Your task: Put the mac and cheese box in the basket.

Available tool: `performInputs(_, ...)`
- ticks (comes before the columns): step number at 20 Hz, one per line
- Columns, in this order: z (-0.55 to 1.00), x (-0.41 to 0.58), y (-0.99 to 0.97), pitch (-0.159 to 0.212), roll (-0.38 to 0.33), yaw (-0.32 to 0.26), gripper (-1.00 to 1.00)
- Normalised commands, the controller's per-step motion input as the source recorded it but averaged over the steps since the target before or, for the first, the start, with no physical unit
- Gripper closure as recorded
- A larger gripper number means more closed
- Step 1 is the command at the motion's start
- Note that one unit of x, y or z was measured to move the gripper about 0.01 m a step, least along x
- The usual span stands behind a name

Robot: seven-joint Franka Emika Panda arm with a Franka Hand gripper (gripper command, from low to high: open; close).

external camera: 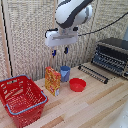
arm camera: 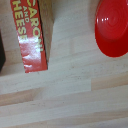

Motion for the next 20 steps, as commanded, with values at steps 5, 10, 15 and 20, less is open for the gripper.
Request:
performInputs(5, -0.33, 0.084, 0.65, -0.005, -0.056, -0.045, -1.0)
performInputs(10, -0.29, 0.062, 0.66, 0.0, -0.059, -0.027, -1.0)
performInputs(15, -0.31, 0.117, -0.14, 0.0, 0.0, 0.06, -1.0)
performInputs(20, -0.22, 0.201, -0.27, -0.005, 0.011, 0.197, -1.0)
